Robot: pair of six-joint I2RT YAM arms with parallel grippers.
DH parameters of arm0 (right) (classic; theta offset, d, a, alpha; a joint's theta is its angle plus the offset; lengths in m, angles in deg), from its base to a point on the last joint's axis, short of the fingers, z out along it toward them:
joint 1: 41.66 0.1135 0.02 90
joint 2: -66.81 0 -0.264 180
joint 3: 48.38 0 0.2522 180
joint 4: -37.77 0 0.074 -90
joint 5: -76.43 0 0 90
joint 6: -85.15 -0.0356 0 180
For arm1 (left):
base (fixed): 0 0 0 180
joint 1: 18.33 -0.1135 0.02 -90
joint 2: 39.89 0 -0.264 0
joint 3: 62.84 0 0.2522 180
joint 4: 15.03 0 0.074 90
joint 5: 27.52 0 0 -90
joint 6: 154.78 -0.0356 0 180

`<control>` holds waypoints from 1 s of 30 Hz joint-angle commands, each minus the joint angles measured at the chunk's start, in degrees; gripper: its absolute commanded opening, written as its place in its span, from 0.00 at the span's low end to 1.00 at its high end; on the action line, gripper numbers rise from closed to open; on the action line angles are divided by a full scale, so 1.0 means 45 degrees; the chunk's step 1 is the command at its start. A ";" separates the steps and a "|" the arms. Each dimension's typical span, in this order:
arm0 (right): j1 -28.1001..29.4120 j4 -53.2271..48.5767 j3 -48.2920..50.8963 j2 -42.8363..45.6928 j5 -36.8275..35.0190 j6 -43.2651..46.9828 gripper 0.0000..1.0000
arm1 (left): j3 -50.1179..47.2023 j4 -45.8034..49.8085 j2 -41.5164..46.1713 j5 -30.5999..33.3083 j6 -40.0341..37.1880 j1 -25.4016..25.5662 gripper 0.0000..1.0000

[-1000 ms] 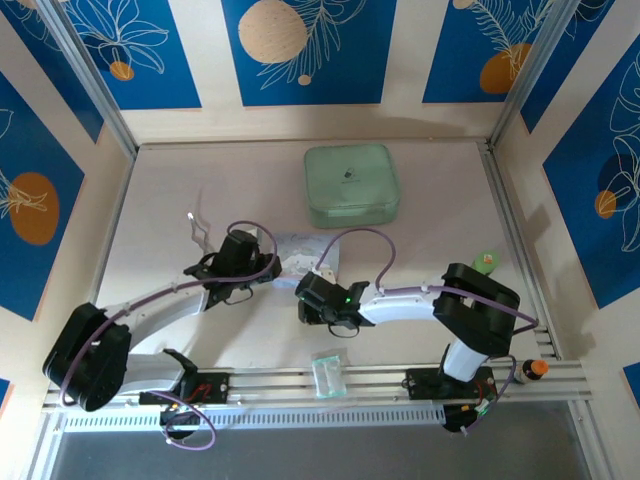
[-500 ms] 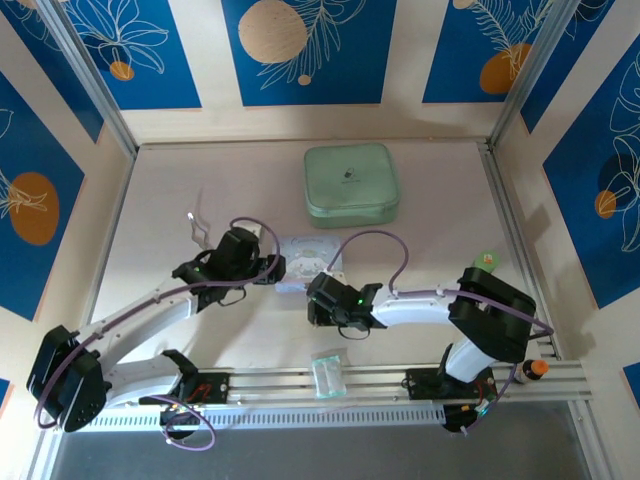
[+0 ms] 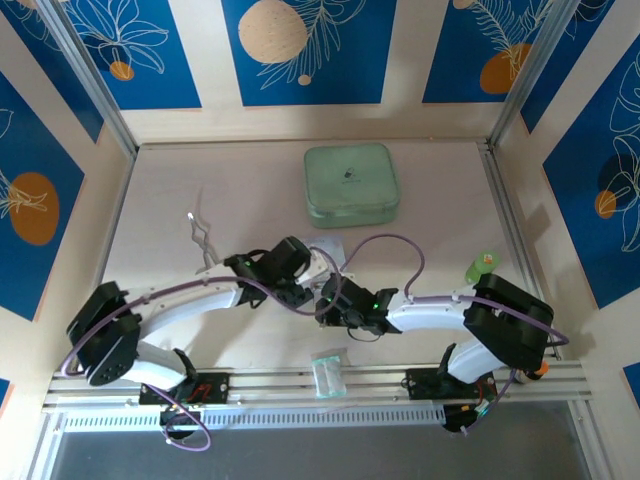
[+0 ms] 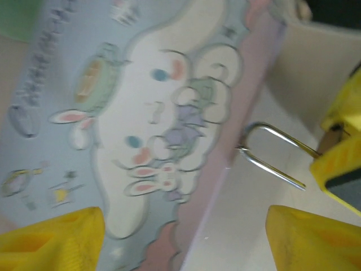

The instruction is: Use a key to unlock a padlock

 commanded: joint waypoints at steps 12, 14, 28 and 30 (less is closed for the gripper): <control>-0.0238 -0.0926 0.0789 -0.0720 0.0332 -0.1428 0.35 | 0.0211 0.0802 -0.1490 0.1867 -0.0852 0.0398 0.56; -0.0081 -0.0929 0.0784 -0.0794 0.0005 -0.1722 0.35 | 0.0146 0.0733 -0.1527 0.1615 -0.0624 0.0398 0.54; -0.0002 0.0061 0.1058 -0.0756 -0.0687 -0.2959 0.29 | 0.0056 0.1446 -0.2091 0.1360 0.0989 0.0944 0.49; -0.0187 0.0358 0.1130 -0.0831 -0.0458 -0.3044 0.28 | 0.0120 0.1531 -0.2040 0.1250 0.1054 0.0959 0.49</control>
